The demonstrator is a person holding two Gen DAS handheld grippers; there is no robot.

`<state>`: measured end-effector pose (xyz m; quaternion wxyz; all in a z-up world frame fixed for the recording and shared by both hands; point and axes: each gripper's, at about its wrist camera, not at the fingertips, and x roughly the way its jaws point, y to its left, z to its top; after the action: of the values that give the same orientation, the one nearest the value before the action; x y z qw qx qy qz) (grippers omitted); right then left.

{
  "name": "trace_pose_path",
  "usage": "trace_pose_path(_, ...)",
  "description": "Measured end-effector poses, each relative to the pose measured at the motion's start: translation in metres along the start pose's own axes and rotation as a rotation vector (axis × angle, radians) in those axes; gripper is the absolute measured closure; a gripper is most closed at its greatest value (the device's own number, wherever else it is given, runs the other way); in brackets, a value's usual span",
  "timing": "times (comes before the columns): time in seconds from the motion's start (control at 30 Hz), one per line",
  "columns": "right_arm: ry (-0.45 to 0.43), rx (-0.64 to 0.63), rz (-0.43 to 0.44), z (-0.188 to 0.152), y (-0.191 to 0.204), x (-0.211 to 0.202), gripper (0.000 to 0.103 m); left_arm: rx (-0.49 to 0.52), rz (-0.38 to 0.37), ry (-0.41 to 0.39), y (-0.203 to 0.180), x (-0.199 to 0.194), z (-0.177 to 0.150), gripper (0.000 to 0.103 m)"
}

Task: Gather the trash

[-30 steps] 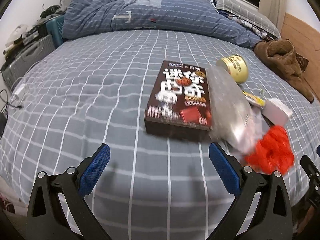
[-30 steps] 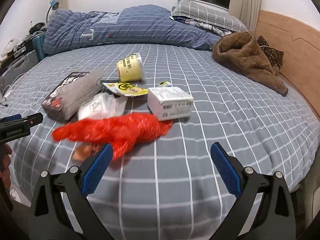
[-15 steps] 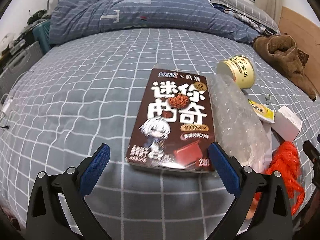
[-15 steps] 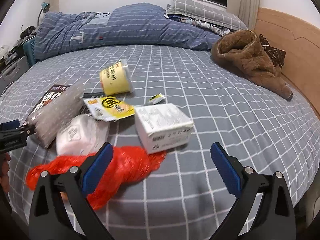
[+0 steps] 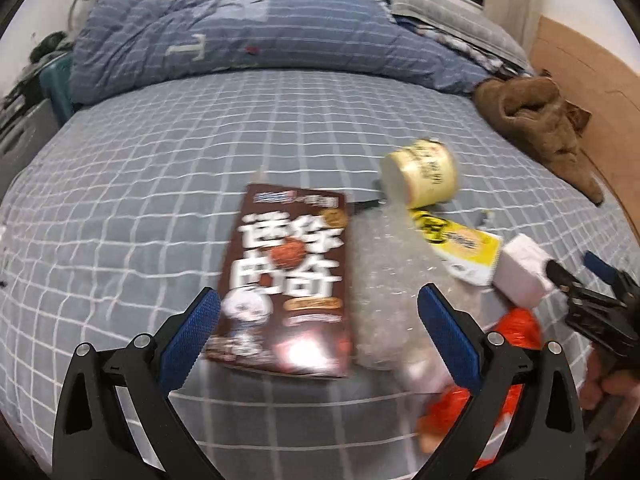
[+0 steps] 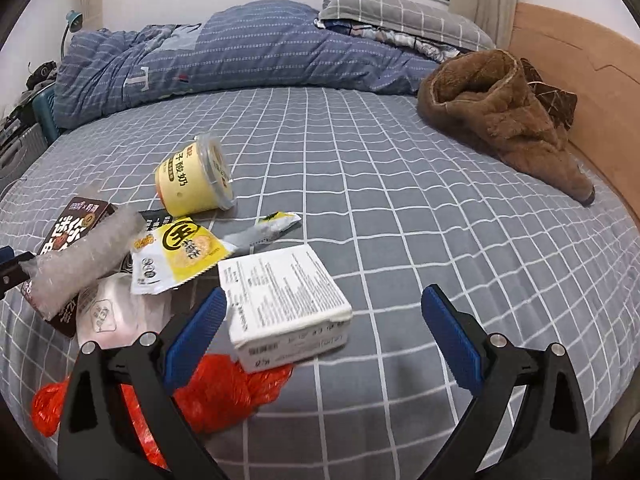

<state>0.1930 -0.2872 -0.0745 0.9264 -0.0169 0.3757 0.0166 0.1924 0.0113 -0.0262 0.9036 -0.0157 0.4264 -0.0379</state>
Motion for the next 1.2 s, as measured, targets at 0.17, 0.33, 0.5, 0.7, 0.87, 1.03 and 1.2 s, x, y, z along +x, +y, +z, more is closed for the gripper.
trace_pose_path(0.17, 0.034, -0.014, 0.029, 0.001, 0.004, 0.014, 0.009, 0.053, -0.024, 0.022, -0.032, 0.015, 0.000, 0.006)
trace_pose_path(0.33, 0.071, -0.039, 0.050, -0.008, 0.013, 0.026, 0.009, 0.068, -0.034, 0.067, -0.048, 0.042, -0.003, 0.007)
trace_pose_path(0.5, 0.073, -0.076, 0.045, -0.015, 0.020, 0.030, 0.011, 0.063, -0.038, 0.049, -0.059, 0.048, -0.007, 0.012)
trace_pose_path(0.7, 0.084, -0.077, 0.052, -0.018, 0.021, 0.034, 0.027, 0.064, -0.085, 0.078, -0.068, 0.054, -0.009, 0.051)
trace_pose_path(0.87, 0.074, -0.075, 0.049, -0.018, 0.022, 0.032, 0.029, 0.067, -0.066, 0.060, -0.069, 0.056, -0.012, 0.067)
trace_pose_path(1.03, 0.061, -0.079, 0.043, -0.017, 0.024, 0.027, 0.029, 0.063, -0.067, 0.041, -0.065, 0.048, -0.010, 0.074)
trace_pose_path(1.2, 0.028, -0.069, 0.027, -0.013, 0.024, 0.017, 0.029, 0.070, -0.063, 0.012, -0.063, 0.037, -0.008, 0.076)
